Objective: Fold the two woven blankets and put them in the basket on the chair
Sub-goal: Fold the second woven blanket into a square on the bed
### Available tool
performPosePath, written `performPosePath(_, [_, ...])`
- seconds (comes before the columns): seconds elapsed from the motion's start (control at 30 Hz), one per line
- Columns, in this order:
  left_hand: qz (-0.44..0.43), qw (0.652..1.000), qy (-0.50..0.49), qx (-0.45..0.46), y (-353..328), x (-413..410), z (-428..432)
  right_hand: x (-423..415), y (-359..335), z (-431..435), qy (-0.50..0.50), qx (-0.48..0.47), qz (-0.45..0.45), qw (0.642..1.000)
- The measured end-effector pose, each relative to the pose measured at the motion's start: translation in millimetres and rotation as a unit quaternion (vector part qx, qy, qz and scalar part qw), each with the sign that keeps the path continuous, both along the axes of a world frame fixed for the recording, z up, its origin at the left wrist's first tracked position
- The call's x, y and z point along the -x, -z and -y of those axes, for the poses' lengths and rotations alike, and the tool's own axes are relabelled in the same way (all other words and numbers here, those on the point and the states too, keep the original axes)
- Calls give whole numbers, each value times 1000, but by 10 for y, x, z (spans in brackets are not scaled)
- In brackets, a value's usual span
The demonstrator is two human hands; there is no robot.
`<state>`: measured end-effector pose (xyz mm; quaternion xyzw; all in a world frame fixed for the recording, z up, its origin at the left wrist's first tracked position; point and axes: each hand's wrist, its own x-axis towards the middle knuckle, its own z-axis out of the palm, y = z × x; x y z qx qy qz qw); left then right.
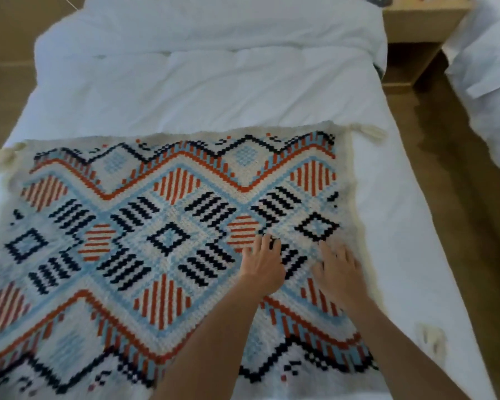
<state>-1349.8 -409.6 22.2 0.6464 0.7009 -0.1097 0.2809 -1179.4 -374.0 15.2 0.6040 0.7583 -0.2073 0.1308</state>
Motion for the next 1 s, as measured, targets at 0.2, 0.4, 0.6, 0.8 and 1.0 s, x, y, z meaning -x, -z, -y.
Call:
performPosePath(0.2, [38, 998, 28, 40, 9, -573, 650, -680, -95, 764, 73, 48, 2, 996])
performPosePath(0.4, [38, 997, 42, 47, 230, -1079, 1042, -1427, 119, 1285, 114, 61, 32, 991])
performPosePath(0.6, [-2, 996, 62, 71, 284, -1368, 1295, -1820, 247, 1682, 161, 44, 58, 984])
performPosePath(0.8, [-18, 997, 63, 49, 279, -1619, 1245, -1908, 313, 1627, 126, -40, 69, 989])
performPosePath(1.0, [13, 998, 55, 34, 305, -1885, 1160, -1709, 410, 1382, 183, -22, -4, 983])
